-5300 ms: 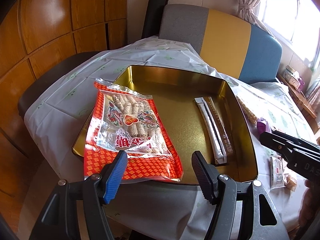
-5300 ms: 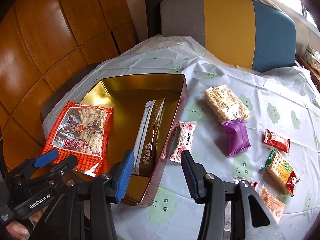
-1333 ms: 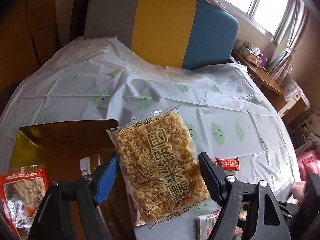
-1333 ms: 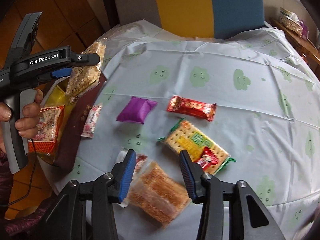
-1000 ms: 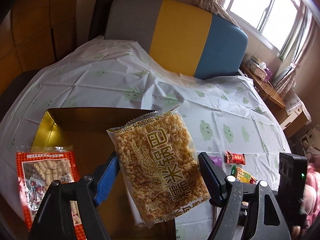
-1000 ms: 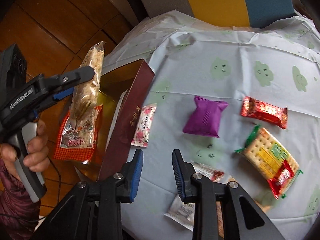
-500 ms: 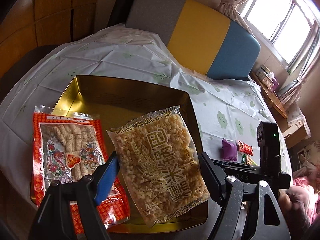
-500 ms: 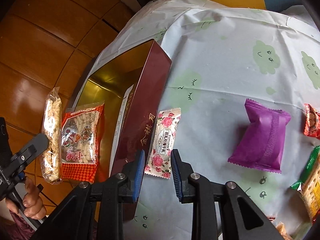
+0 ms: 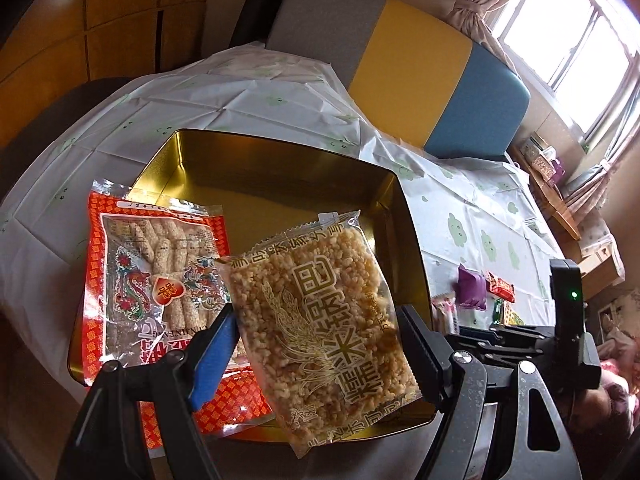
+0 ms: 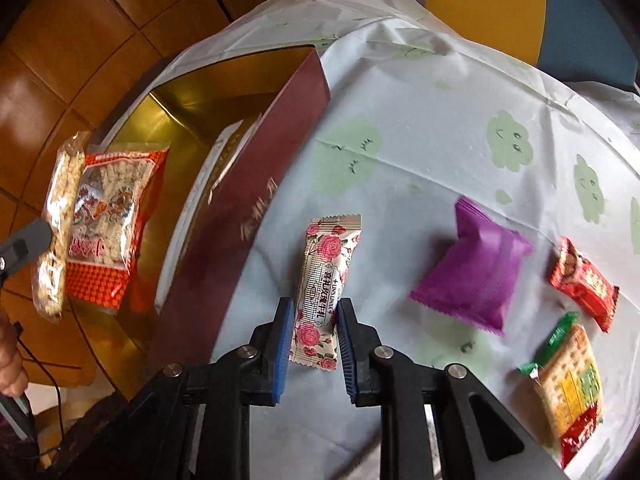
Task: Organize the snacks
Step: 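Carry the rice-cracker bag into the gold tray with left gripper while right gripper grasps the rose-print snack, then carry the rose-print snack into the gold tray and open the right gripper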
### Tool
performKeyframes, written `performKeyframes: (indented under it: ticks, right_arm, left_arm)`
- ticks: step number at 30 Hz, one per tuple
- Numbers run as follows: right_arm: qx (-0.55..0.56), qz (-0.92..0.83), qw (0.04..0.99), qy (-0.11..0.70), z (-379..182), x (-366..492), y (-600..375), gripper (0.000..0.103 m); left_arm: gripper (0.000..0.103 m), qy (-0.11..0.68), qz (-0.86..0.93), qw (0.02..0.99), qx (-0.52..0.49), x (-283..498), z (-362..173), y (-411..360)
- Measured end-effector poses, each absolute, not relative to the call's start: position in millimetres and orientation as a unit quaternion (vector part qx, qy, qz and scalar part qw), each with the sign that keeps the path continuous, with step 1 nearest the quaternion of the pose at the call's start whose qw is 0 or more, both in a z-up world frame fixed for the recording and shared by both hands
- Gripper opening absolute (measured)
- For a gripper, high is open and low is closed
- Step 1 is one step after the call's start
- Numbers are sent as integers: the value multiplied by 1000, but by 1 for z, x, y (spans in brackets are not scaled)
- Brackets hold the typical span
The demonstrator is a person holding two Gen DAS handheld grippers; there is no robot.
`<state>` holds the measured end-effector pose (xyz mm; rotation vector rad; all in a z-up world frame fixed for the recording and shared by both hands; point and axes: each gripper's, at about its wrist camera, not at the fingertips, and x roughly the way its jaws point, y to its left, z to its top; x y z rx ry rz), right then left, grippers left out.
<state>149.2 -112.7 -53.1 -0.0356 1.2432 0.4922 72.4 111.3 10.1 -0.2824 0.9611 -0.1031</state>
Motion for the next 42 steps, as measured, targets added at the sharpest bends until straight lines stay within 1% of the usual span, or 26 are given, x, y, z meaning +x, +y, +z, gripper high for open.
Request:
performKeyframes:
  ticks: [4,10,16,20,23,33,42]
  right_arm:
    - [-27,211,783,585,-54,131,-133,22]
    - [18,208,789,578,-63,126,-154,23]
    - [20,208,795,569,-64,122,-155,23]
    - [22,207,796,568,-64,118,-159,23]
    - [17,204,799,565,-64,116,-156,23]
    - [16,195,807,557,-65,106,-148,23]
    - [30,182,818,545,-66,97,-149,24]
  left_arm:
    - [78,461,-33,879,-118,89,8,106]
    - [78,462,-28,883,-80,126,4,88]
    - [79,459,-36,886,-57,163,4,70]
    - [80,456,-36,886,-74,177,1,69]
    - [83,450,-29,888,-85,173,2,72]
    - [83,443,-2,893,-76,108,-7,80]
    - [83,412,23,910,-47,58,3,81]
